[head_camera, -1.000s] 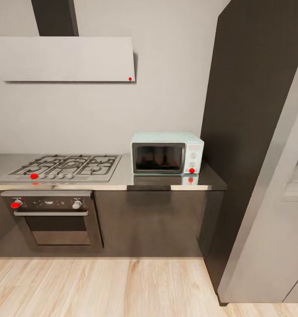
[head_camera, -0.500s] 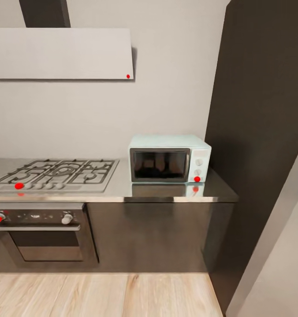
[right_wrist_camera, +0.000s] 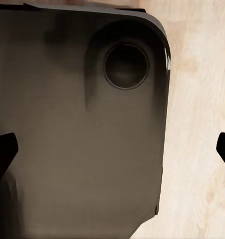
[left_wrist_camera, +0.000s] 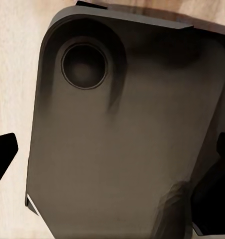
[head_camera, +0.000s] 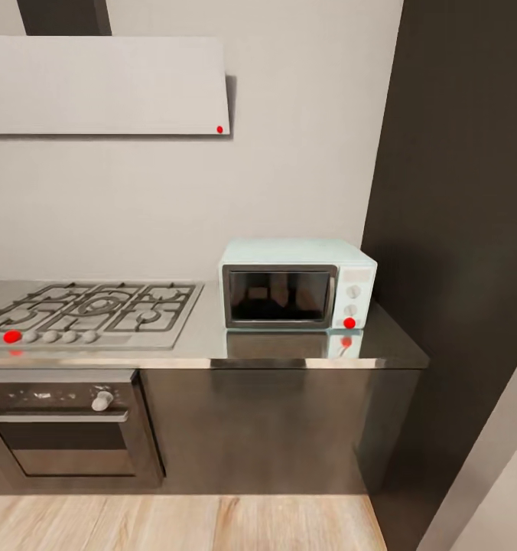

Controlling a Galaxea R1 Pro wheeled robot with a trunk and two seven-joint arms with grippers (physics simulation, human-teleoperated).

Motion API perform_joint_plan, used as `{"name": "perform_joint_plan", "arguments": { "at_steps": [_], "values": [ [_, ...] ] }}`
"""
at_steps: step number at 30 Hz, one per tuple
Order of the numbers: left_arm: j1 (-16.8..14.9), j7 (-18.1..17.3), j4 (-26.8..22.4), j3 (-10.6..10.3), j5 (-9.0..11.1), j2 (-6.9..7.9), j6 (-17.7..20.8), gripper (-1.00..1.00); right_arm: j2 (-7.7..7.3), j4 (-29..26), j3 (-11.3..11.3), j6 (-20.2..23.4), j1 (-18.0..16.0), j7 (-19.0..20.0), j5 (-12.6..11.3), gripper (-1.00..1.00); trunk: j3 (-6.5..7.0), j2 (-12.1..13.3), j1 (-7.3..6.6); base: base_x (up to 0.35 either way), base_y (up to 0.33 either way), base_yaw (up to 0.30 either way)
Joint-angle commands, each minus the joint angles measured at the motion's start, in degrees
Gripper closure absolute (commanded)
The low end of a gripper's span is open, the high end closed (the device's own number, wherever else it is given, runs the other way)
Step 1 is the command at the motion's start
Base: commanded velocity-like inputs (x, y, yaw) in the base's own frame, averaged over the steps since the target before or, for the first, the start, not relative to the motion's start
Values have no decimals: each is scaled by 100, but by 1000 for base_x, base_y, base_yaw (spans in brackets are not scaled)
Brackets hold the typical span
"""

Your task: In the kitchen, take the popcorn bag from the countertop, put it into the microwave, and heat it until the popcorn is cooked so the cooked popcorn ends up inside the bag.

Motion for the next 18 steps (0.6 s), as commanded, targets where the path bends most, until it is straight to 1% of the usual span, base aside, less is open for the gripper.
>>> {"name": "perform_joint_plan", "arguments": {
  "at_steps": [1,4,14,18],
  "values": [
    [-1,5,-2,34,22,-2,-7,-100,0,1,3,-18,-1,-1,2,-100,-5,-3,0,71,-58,0],
    [-1,5,-3,34,21,-2,-7,-100,-1,1,3,-21,-1,-1,5,-100,-5,-3,0,149,-160,0],
    [-1,5,-3,29,29,-2,-4,-100,4,1,3,-19,-1,-1,0,-100,-5,-3,0,234,-193,0],
    [-1,5,-3,29,29,4,-7,-100,1,1,3,-18,-1,-1,-2,-100,-5,-3,0,108,-77,0]
  ]
}}
